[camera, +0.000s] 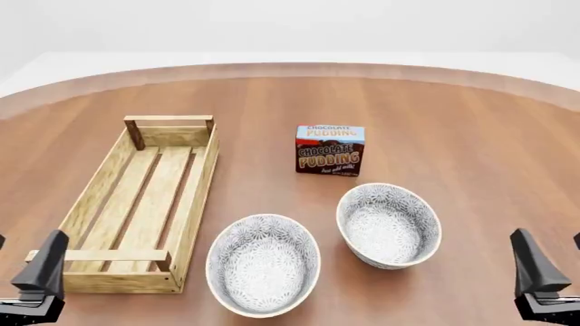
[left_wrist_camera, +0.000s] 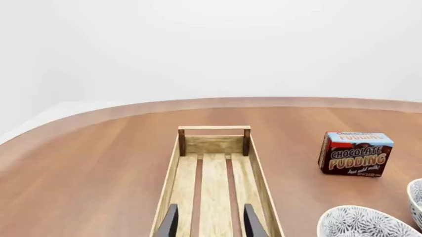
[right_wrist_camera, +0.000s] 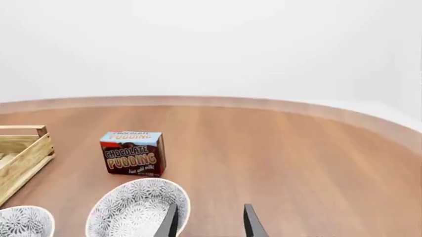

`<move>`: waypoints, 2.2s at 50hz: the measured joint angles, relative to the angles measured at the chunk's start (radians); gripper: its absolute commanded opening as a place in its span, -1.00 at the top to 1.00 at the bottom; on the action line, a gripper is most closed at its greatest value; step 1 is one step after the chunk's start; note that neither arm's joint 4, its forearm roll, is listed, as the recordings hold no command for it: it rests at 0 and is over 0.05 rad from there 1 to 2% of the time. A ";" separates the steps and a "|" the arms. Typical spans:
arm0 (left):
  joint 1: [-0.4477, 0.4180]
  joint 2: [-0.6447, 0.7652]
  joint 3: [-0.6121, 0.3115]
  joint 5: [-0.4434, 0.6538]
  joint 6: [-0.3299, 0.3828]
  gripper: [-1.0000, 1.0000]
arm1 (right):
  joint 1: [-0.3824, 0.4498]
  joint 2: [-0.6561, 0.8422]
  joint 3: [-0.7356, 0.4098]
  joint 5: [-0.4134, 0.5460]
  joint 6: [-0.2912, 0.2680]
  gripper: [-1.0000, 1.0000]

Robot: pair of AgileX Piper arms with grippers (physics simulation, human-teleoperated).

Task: Stack the left bowl on the right bowl and place them in the tray.

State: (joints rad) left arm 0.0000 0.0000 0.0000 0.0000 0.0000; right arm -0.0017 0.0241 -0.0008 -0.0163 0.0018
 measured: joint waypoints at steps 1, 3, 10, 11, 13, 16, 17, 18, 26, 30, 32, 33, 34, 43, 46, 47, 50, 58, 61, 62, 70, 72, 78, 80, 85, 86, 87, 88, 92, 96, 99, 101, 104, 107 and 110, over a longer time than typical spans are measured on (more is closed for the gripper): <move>0.000 0.000 0.000 0.000 0.000 -1.00 | -0.001 0.010 0.000 -0.007 0.000 -1.00; 0.000 0.000 0.000 0.000 0.000 -1.00 | -0.005 0.033 0.000 -0.024 -0.001 -1.00; 0.000 0.000 0.000 0.000 0.000 -1.00 | -0.016 0.117 -0.001 -0.084 -0.008 -1.00; 0.000 0.000 0.000 0.000 0.000 -1.00 | -0.017 0.126 -0.002 -0.089 -0.009 -1.00; 0.000 0.000 0.000 0.000 0.000 -1.00 | -0.017 0.144 -0.007 -0.096 -0.012 -1.00; 0.000 0.000 0.000 0.000 0.000 -1.00 | -0.013 0.180 -0.023 -0.104 -0.020 -1.00; 0.000 0.000 0.000 0.000 0.000 -1.00 | -0.010 0.192 -0.030 -0.104 -0.025 -1.00; 0.000 0.000 0.000 0.000 0.000 -1.00 | -0.006 0.205 -0.039 -0.103 -0.030 -1.00; 0.000 0.000 0.000 0.000 0.000 -1.00 | 0.040 0.317 -0.139 -0.069 -0.096 -1.00; 0.000 0.000 0.000 0.000 0.000 -1.00 | 0.076 0.382 -0.209 -0.036 -0.131 -1.00; 0.000 0.000 0.000 0.000 0.000 -1.00 | 0.092 0.414 -0.245 -0.020 -0.150 -1.00; 0.000 0.000 0.000 0.000 0.000 -1.00 | 0.101 0.429 -0.261 -0.013 -0.160 -1.00; 0.000 0.000 0.000 0.000 0.000 -1.00 | 0.111 0.446 -0.278 -0.006 -0.169 -1.00; 0.000 0.000 0.000 0.000 0.000 -1.00 | 0.213 0.612 -0.422 0.045 -0.246 -1.00; 0.000 0.000 0.000 0.000 0.000 -1.00 | 0.243 0.668 -0.466 0.060 -0.265 -1.00; 0.000 0.000 0.000 0.000 0.000 -1.00 | 0.253 0.687 -0.481 0.065 -0.271 -1.00; 0.000 0.000 0.000 0.000 0.000 -1.00 | 0.284 0.743 -0.525 0.082 -0.286 -1.00; 0.000 0.000 0.000 0.000 0.000 -1.00 | 0.375 0.900 -0.637 0.130 -0.304 -1.00; 0.000 0.000 0.000 0.000 0.000 -1.00 | 0.413 0.960 -0.680 0.152 -0.302 -1.00; 0.000 0.000 0.000 0.000 0.000 -1.00 | 0.427 0.980 -0.694 0.160 -0.301 -1.00; 0.000 0.000 0.000 0.000 0.000 -1.00 | 0.551 1.136 -0.800 0.219 -0.293 -1.00; 0.000 0.000 0.000 0.000 0.000 -1.00 | 0.575 1.171 -0.822 0.230 -0.292 -1.00; 0.000 0.000 0.000 0.000 0.000 -1.00 | 0.634 1.263 -0.883 0.259 -0.291 -1.00; 0.000 0.000 0.000 0.000 0.000 -1.00 | 0.650 1.289 -0.903 0.269 -0.287 -1.00; 0.000 0.000 0.000 0.000 0.000 -1.00 | 0.684 1.352 -0.950 0.293 -0.277 -1.00; 0.000 0.000 0.000 0.000 0.000 -1.00 | 0.689 1.365 -0.959 0.297 -0.275 -1.00; 0.000 0.000 0.000 0.000 0.000 -1.00 | 0.695 1.378 -0.968 0.301 -0.273 -1.00; 0.000 0.000 0.000 0.000 0.000 -1.00 | 0.700 1.391 -0.976 0.305 -0.271 -1.00; 0.000 0.000 0.000 0.000 0.000 -1.00 | 0.715 1.439 -1.004 0.318 -0.264 -1.00; 0.000 0.000 0.000 0.000 0.000 -1.00 | 0.723 1.484 -1.029 0.327 -0.255 -1.00; 0.000 0.000 0.000 0.000 0.000 -1.00 | 0.729 1.513 -1.044 0.333 -0.248 -1.00; 0.000 0.000 0.000 0.000 0.000 -1.00 | 0.733 1.530 -1.051 0.335 -0.243 -1.00; 0.000 0.000 0.000 0.000 0.000 -1.00 | 0.737 1.555 -1.058 0.335 -0.235 -1.00; 0.000 0.000 0.000 0.000 0.000 -1.00 | 0.741 1.576 -1.060 0.333 -0.227 -1.00; 0.000 0.000 0.000 0.000 0.000 -1.00 | 0.744 1.596 -1.058 0.329 -0.218 -1.00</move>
State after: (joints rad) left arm 0.0000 0.0000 0.0000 0.0000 0.0000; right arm 0.7426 1.6201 -1.0592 0.3130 -0.2161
